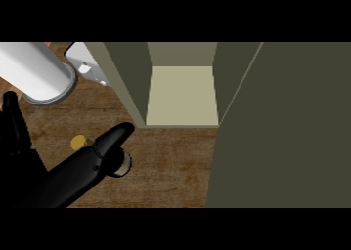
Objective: Pick up the wine, place it into the cabinet and close the cabinet
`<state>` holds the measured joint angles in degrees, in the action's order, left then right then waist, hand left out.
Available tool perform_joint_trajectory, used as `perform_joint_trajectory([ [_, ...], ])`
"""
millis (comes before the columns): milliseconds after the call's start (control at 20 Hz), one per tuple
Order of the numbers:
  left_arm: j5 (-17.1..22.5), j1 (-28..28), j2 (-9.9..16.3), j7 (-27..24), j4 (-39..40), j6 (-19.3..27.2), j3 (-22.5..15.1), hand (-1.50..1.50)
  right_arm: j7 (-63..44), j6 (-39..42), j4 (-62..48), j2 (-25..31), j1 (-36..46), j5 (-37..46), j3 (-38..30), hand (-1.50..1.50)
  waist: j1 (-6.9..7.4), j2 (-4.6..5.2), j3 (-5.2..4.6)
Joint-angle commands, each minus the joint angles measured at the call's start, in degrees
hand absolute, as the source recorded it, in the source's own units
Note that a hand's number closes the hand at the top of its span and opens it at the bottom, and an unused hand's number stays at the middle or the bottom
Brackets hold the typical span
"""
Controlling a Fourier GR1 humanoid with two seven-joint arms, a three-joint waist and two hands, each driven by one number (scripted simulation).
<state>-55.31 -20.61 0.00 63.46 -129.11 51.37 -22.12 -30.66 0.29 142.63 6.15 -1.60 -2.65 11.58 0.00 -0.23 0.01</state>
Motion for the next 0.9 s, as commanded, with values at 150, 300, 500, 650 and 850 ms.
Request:
perform_joint_trajectory([
  [150,-0.6,4.0,0.0,5.1,-8.0,-6.0,3.7,-1.5,-4.2,-0.2,5.8,0.6,1.2,-2.8,-2.5,-1.5,0.13,0.07,-0.01],
  [300,2.4,10.1,0.4,3.4,-9.5,-4.8,3.4,-1.5,-2.9,0.6,5.5,0.7,-0.4,-2.2,-2.7,-1.5,0.05,0.07,-0.02],
  [500,6.5,13.9,0.6,-1.2,-7.2,1.2,1.1,-1.5,-5.1,0.9,5.7,1.6,2.0,-4.8,-5.3,-1.5,-0.15,0.12,-0.04],
  [650,10.2,16.9,2.1,-2.4,-8.9,2.5,0.6,-1.5,-3.0,0.2,4.5,0.4,1.8,-3.7,-4.9,-1.5,-0.07,0.11,-0.05],
  [850,16.5,18.7,4.3,-6.3,-3.6,6.5,2.2,-1.5,-6.5,0.3,10.2,0.1,-0.6,-1.7,-0.6,-1.5,-0.78,0.05,-0.14],
])
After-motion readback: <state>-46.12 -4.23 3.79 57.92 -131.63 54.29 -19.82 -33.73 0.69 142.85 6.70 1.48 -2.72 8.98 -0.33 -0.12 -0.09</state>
